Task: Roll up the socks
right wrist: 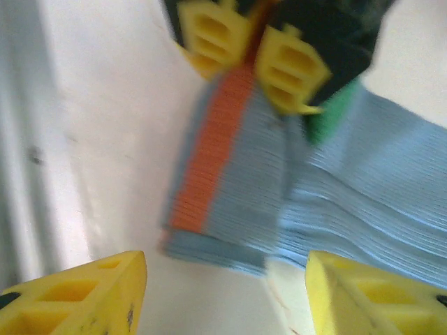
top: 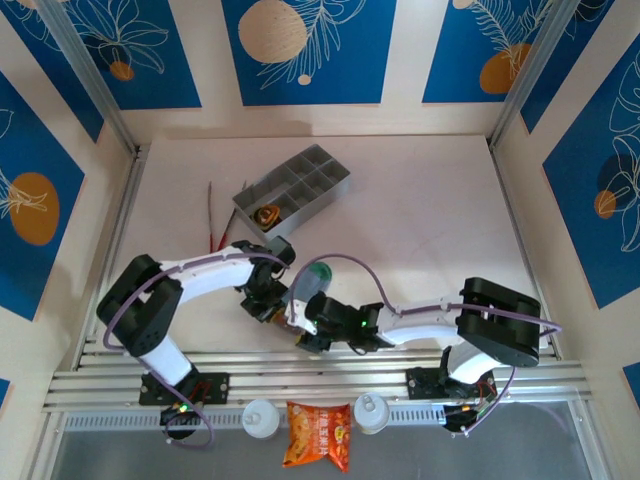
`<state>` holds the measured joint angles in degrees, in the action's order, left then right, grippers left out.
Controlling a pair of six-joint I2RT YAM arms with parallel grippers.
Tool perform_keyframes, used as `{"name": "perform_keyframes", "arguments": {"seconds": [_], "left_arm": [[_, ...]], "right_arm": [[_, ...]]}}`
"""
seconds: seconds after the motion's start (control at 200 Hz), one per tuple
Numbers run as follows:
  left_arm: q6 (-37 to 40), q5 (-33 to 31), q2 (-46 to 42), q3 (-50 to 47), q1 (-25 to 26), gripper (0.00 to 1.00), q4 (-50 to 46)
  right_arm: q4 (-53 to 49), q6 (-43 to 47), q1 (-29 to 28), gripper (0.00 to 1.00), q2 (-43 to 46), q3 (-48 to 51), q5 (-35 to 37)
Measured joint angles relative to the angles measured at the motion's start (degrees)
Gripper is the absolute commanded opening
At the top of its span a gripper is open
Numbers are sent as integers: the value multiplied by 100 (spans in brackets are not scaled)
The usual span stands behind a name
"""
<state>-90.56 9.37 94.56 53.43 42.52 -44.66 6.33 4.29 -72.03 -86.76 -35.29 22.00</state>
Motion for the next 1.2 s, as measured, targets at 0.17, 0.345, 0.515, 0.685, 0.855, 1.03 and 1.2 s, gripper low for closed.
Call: {"name": "perform_keyframes", "arguments": {"seconds": [0.17,0.345,0.515,0.685,0.855,1.03,1.2], "left_arm": [[-24,0,247,284,4,0,-295],[-26,0,387,435,4,0,-448],[-46,2,470,518,4,0,-529],[-46,17,533,588,4,0,-590],[-33,46,538,588,-9,0,-577],[-39,68,422,470,-42,0,-450],[-186,70,-17,-20,-68,47,85]], "right_arm": [[-282,420,-330,61,-52,-205,686],[-297,723,-350,61,-365,-743,970],[-317,756,-389,57,-551,-922,1023],[-385,518,-348,49,-942,-935,1021],[-448,280,-337,18,-1097,-1001,953],[-634,20,-345,0,-1086,-1086,938],[-485,-774,-170,0,-1062,-986,645]]}}
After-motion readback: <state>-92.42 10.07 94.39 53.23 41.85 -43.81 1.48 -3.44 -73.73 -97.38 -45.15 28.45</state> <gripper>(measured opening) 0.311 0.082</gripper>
